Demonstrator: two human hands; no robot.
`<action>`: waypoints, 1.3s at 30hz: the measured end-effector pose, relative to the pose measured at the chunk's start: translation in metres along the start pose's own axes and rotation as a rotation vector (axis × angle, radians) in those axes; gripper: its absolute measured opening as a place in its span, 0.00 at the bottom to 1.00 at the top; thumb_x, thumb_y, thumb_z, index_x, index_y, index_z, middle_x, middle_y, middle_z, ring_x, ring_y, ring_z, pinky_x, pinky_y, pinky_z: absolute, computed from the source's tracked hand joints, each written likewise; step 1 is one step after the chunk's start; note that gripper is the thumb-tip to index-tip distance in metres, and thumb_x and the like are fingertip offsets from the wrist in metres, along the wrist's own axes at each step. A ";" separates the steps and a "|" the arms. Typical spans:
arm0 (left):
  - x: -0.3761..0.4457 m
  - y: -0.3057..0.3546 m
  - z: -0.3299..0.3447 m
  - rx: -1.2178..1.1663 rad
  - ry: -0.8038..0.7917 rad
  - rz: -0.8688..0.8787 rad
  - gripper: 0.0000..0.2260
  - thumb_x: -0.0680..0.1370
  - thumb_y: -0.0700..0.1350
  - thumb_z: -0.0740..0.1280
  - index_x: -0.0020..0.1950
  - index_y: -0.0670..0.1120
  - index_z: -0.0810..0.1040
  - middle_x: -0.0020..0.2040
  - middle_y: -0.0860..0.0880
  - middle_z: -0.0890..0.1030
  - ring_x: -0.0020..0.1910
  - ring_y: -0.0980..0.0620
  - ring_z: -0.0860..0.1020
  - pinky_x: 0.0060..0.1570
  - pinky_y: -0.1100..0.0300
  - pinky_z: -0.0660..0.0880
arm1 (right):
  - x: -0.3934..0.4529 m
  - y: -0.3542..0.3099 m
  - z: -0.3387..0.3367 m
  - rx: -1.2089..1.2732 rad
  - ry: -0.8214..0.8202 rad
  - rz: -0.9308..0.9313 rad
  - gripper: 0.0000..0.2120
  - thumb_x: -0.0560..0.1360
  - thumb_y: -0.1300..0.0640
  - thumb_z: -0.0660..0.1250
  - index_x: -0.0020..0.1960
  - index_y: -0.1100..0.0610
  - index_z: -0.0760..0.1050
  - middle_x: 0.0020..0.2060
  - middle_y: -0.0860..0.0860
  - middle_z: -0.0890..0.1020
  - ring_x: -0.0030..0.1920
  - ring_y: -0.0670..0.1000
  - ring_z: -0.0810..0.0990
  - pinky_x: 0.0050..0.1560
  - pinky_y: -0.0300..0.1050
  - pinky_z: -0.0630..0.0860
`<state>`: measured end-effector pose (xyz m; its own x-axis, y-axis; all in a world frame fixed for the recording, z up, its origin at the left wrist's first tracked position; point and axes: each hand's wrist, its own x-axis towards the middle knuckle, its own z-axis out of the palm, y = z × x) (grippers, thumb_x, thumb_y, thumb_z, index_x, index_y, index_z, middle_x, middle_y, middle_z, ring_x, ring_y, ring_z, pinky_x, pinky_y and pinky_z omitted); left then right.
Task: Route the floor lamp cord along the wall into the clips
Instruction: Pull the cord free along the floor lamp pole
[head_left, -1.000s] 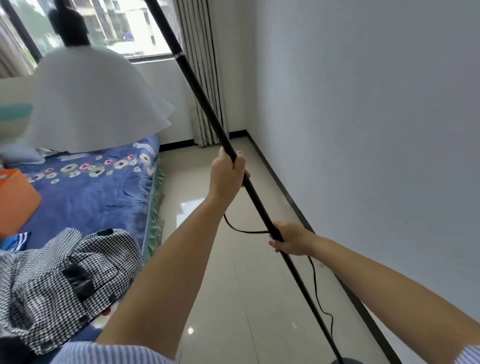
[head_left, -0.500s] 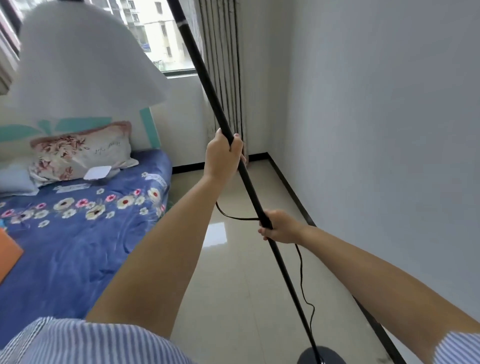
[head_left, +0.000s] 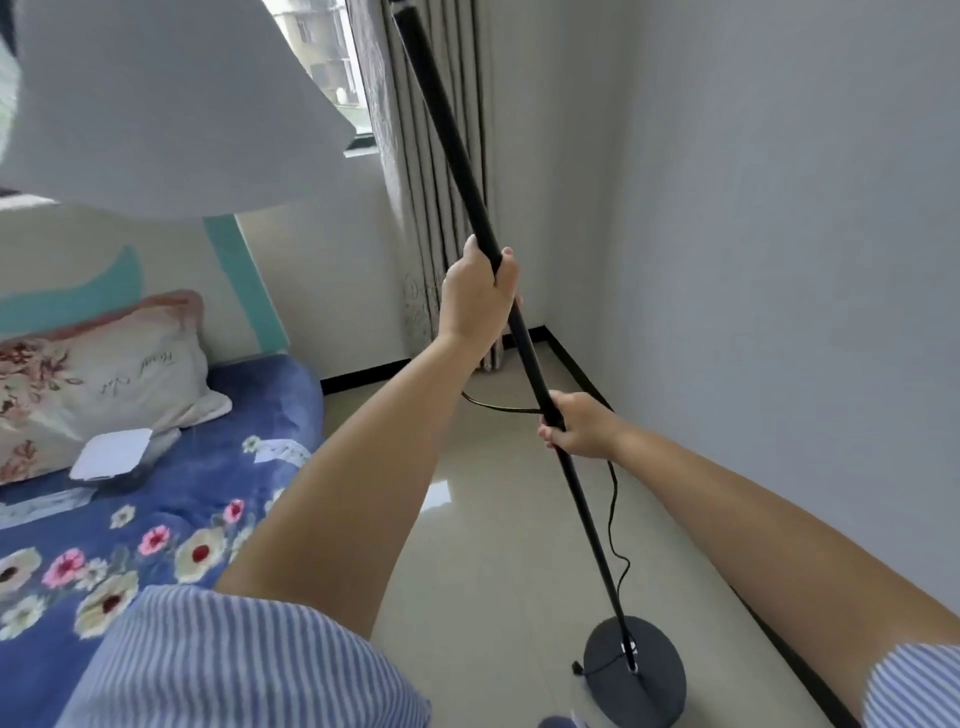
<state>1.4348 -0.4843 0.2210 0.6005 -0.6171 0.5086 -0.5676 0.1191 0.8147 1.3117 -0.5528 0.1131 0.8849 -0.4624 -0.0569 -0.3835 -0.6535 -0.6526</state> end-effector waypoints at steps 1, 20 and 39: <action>0.025 -0.015 0.004 0.008 -0.015 0.005 0.04 0.79 0.39 0.57 0.46 0.40 0.67 0.26 0.51 0.71 0.24 0.53 0.74 0.33 0.51 0.79 | 0.028 0.005 -0.005 -0.004 0.008 0.005 0.07 0.73 0.66 0.62 0.42 0.59 0.65 0.38 0.58 0.77 0.41 0.58 0.81 0.45 0.48 0.76; 0.482 -0.283 0.083 0.116 -0.112 0.001 0.10 0.80 0.41 0.57 0.38 0.45 0.64 0.32 0.38 0.78 0.33 0.38 0.79 0.36 0.44 0.80 | 0.536 0.115 -0.124 -0.051 -0.028 0.070 0.06 0.74 0.63 0.63 0.41 0.59 0.66 0.41 0.63 0.82 0.38 0.53 0.77 0.37 0.42 0.70; 0.831 -0.444 0.234 0.160 -0.387 0.026 0.06 0.80 0.44 0.56 0.44 0.45 0.63 0.38 0.36 0.81 0.36 0.36 0.80 0.36 0.43 0.79 | 0.892 0.257 -0.252 0.002 0.151 0.288 0.03 0.73 0.63 0.63 0.45 0.63 0.73 0.46 0.63 0.81 0.48 0.60 0.78 0.53 0.53 0.74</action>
<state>2.0540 -1.2316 0.2162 0.3462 -0.8657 0.3615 -0.6782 0.0354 0.7340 1.9357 -1.2841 0.0850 0.6910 -0.7116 -0.1267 -0.6116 -0.4823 -0.6271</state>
